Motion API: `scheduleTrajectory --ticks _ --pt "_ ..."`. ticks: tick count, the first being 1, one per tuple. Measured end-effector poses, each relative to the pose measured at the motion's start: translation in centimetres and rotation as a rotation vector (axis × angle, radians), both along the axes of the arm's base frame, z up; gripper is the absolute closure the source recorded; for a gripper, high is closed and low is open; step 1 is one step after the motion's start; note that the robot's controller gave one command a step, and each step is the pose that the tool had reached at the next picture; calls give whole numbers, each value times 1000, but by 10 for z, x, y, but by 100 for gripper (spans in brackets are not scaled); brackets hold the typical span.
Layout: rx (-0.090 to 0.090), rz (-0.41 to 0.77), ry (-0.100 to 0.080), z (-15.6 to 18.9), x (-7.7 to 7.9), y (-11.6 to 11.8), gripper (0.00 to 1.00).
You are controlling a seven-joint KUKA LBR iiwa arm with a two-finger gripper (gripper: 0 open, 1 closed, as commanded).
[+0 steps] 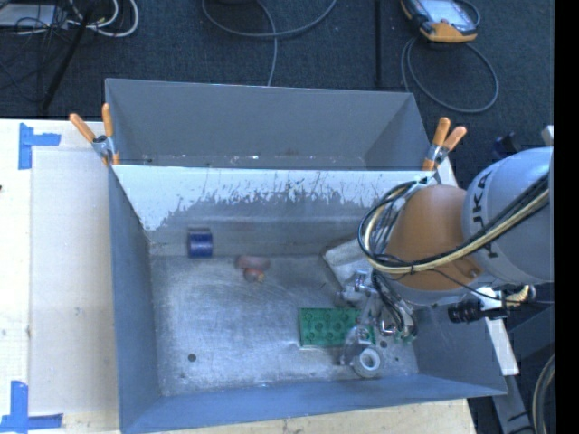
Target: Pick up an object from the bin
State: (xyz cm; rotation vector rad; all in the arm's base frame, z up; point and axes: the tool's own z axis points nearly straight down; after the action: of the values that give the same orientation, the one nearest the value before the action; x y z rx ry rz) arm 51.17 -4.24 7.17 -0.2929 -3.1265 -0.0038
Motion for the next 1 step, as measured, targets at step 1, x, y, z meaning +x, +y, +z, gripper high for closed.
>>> scheduleTrajectory --ticks 1 --pt "-1 3 0 0 0 1 0"
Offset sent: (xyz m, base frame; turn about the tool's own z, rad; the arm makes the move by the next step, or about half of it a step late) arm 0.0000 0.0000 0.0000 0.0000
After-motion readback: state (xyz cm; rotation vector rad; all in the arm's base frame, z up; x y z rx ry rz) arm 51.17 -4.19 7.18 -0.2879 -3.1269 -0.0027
